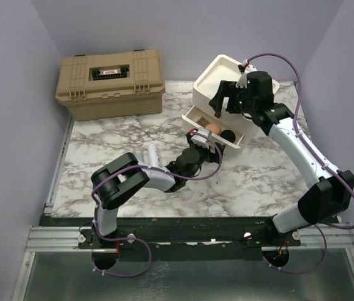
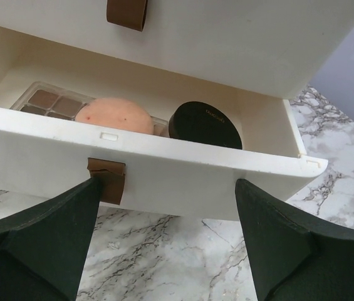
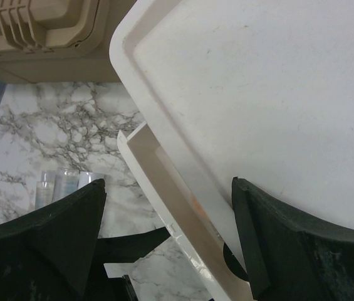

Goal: Organize the makeup
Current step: Close the drawer in the storage box.

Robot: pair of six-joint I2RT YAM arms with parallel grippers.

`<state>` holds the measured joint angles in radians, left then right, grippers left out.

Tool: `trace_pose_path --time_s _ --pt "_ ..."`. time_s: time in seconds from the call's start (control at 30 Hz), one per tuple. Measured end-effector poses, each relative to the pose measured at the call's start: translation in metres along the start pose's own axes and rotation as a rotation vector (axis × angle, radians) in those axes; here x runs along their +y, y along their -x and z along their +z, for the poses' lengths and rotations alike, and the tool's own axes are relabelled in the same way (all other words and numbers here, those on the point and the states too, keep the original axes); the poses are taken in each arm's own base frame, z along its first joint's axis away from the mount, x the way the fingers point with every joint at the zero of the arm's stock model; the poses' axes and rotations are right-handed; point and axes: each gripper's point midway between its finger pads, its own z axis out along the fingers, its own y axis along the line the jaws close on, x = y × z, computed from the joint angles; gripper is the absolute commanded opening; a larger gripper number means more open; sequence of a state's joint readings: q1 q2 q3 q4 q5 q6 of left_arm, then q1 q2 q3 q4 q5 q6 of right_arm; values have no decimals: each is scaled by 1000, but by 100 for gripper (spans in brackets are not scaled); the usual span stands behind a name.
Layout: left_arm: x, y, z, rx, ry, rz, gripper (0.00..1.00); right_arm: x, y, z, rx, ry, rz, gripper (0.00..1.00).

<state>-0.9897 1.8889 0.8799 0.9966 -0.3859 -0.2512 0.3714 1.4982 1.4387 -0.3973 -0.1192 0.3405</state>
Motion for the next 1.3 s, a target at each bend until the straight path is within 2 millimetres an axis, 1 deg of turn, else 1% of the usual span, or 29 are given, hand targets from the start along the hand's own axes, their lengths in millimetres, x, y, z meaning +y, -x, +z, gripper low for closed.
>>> trace_pose_path --time_s 0.3,0.53,0.63,0.8,0.93,1.1,1.17,1.3 --pt "-1 -1 7 -29 -4 -37 89 -1 1 0 -3 -2 18 86" --pt "1 2 25 -42 -16 -46 89 1 1 0 0 5 43 86" --pt "3 1 31 -44 -16 -81 89 2 1 0 -1 5 61 86" --pt "-1 -2 38 -52 -31 -130 87 3 3 0 -11 1 116 85" --pt "-2 -4 47 -64 -31 -174 87 5 3 -3 -36 6 174 86" --pt "0 -3 56 -81 -28 -215 87 8 2 -7 -58 17 248 86" --pt "-3 -3 60 -86 -36 -222 87 8 3 -7 -65 19 266 86" --pt "-5 -5 64 -92 -44 -238 87 4 9 -6 -96 4 294 86"
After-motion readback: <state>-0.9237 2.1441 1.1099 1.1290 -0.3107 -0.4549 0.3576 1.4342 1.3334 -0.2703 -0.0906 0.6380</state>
